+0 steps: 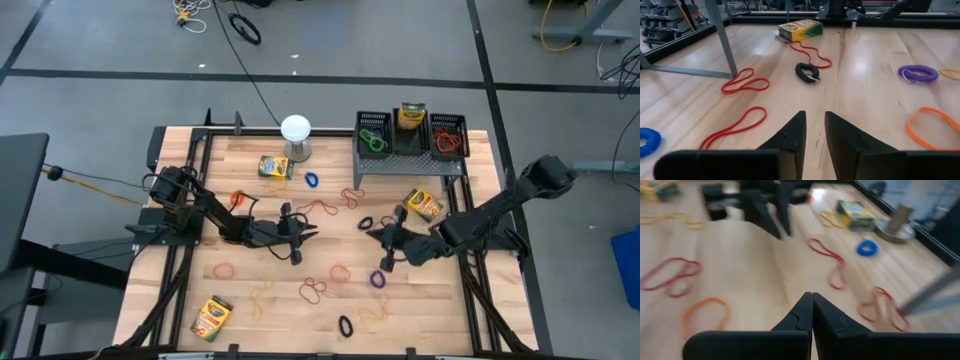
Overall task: Pick & Place Office Desk Supplies
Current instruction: Put the red rubberband into the right black basket on the shelf
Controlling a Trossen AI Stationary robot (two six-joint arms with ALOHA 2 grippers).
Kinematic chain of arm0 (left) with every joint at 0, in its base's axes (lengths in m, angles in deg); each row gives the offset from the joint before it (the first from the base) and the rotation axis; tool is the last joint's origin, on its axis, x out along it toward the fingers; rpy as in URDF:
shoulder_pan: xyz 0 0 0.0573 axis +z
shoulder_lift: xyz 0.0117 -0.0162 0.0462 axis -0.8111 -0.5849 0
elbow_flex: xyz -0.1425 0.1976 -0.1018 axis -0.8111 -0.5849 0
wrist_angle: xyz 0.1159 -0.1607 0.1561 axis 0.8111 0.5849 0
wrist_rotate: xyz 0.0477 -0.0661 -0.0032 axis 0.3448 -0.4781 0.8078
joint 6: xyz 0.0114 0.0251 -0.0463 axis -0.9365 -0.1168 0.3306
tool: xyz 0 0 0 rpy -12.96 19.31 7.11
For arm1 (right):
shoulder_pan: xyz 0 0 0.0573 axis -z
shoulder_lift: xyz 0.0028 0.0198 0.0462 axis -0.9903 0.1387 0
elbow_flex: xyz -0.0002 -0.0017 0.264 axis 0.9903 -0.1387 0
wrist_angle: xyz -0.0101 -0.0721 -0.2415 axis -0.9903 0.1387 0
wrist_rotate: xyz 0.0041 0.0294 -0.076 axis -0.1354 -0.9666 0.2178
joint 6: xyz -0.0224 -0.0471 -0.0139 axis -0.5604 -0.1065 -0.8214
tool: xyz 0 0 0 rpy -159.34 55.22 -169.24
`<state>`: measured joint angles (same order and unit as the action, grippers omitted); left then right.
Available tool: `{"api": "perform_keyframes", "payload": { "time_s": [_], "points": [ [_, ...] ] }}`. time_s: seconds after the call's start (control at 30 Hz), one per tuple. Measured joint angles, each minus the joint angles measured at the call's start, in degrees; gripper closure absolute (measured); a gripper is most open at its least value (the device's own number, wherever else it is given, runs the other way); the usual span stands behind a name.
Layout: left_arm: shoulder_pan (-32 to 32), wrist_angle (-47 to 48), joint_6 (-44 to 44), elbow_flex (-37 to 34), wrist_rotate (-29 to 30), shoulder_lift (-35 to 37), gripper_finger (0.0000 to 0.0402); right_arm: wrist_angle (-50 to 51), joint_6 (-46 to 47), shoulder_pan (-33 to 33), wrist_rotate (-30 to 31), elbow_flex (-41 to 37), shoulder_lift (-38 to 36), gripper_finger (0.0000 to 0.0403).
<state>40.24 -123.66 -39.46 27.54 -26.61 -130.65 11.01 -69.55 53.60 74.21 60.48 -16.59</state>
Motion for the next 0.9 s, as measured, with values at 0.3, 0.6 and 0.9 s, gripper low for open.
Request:
{"api": "perform_keyframes", "payload": {
  "time_s": [0.3,0.6,0.9],
  "points": [
    [0.05,-0.06,0.09,0.0,-0.9,0.0,0.0326,-5.84,-1.17,-5.56,-2.48,0.02,4.72,0.0395],
    [0.05,-0.09,0.09,0.0,-1.05,0.0,0.0326,-3.81,-0.92,-4.29,-1.59,0.02,4.47,0.0394],
    [0.05,-0.11,0.09,0.0,-1.05,0.0,0.0326,-2.69,0.63,7.78,-4.73,0.02,7.66,0.0353]
  ]
}}
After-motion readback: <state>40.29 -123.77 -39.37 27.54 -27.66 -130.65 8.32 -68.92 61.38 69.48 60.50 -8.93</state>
